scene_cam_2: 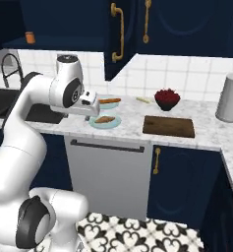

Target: From the different types of pastries on the counter, select a croissant and place it on the cutting board. Then retrieve a jar of jam from the cabinet and place it alongside the croissant on the cutting board.

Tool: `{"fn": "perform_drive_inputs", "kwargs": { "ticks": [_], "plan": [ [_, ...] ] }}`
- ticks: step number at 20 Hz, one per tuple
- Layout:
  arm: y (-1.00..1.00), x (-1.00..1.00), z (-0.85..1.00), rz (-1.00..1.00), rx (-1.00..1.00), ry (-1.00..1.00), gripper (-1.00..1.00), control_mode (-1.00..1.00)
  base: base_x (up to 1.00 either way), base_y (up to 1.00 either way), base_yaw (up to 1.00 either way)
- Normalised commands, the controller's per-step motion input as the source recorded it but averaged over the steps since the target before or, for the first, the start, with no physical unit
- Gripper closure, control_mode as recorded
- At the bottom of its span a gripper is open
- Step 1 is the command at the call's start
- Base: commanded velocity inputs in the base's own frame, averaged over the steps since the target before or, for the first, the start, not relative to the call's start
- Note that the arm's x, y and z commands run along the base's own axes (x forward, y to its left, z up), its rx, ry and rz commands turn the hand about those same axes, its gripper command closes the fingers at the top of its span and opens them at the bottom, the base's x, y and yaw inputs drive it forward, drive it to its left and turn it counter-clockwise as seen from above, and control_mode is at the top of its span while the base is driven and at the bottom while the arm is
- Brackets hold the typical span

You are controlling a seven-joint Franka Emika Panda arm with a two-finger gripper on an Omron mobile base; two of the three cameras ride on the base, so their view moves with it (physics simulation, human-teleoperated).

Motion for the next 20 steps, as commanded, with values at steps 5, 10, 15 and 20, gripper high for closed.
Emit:
{"fn": "perform_drive_inputs", "kwargs": {
  "ticks": [5,10,15,20],
  "plan": [
    [0.0,0.0,0.0,0.0,0.0,0.0,-1.0,1.0,-0.1,0.96,0.0],
    [0.0,0.0,0.0,0.0,0.0,0.0,-1.0,1.0,-0.02,0.84,0.01],
    [0.0,0.0,0.0,0.0,0.0,0.0,-1.0,1.0,0.51,0.73,0.02],
    [0.0,0.0,0.0,0.0,0.0,0.0,-1.0,1.0,0.89,0.3,0.09]
  ]
}}
